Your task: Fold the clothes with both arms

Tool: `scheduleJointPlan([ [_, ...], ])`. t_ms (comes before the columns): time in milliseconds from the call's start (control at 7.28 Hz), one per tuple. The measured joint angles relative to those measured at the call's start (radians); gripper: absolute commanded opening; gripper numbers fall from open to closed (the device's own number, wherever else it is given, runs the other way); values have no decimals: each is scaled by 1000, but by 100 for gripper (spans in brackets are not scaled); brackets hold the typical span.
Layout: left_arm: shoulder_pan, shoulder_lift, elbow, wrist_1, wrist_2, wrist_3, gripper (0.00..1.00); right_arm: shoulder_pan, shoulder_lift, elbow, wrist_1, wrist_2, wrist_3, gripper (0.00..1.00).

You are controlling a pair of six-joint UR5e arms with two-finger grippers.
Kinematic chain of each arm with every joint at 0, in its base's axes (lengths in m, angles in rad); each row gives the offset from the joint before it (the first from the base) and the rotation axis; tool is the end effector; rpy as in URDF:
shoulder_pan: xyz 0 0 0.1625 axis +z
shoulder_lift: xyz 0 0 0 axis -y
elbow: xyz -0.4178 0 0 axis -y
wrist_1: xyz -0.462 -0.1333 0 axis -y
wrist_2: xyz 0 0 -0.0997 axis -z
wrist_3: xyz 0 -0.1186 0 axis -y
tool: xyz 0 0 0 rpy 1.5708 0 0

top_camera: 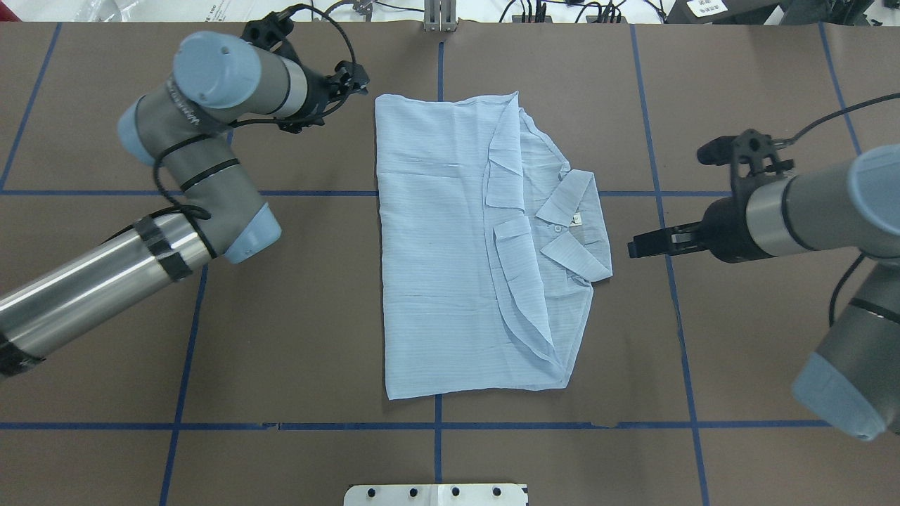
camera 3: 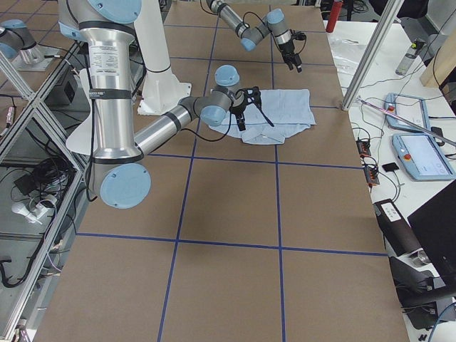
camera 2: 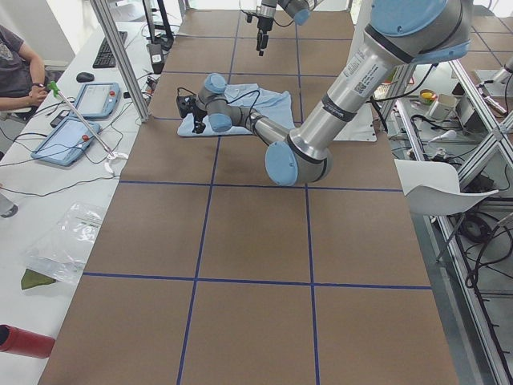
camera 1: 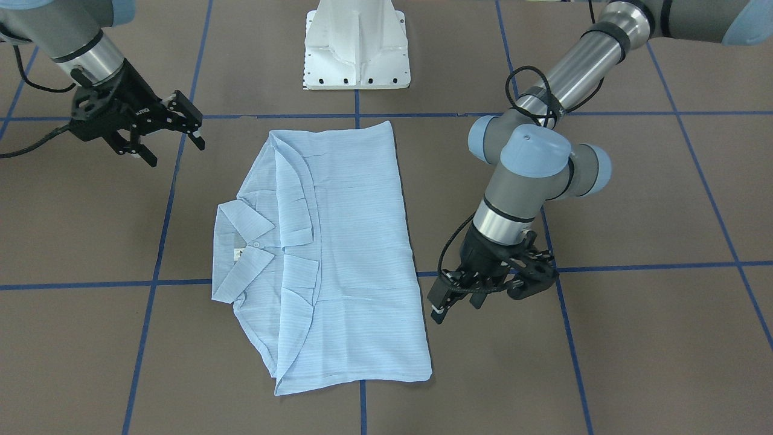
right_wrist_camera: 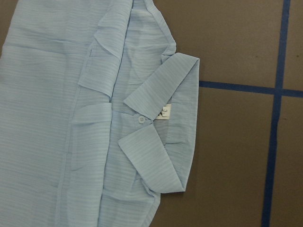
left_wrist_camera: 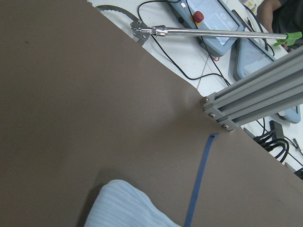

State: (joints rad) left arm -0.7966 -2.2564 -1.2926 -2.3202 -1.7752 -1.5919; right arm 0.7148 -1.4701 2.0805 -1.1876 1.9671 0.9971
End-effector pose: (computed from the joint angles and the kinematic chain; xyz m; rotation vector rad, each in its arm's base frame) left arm 0.5058 -0.6735 0.2583 0.2728 1.1550 -0.6035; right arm -0.3706 -0.4375 0.2895 0.2980 -1.0001 -0.0688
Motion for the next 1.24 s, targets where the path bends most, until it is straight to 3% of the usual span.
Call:
scheduleJointPlan([
  [275,-9,178,-208,26,-52,32,100,-128,167,3,-248,-149,2,100],
  [549,-11,280,-393,143,-83,39,100,-271,304,-17,-461,-296,-1,100],
  [824,-6,298,-479,239,-89,40,100,-339,349,-85,-511,-355,-39,100],
  [1236,-2,292,-491,257,-90,39,100,-382,364,-166,-512,-389,-111,100],
])
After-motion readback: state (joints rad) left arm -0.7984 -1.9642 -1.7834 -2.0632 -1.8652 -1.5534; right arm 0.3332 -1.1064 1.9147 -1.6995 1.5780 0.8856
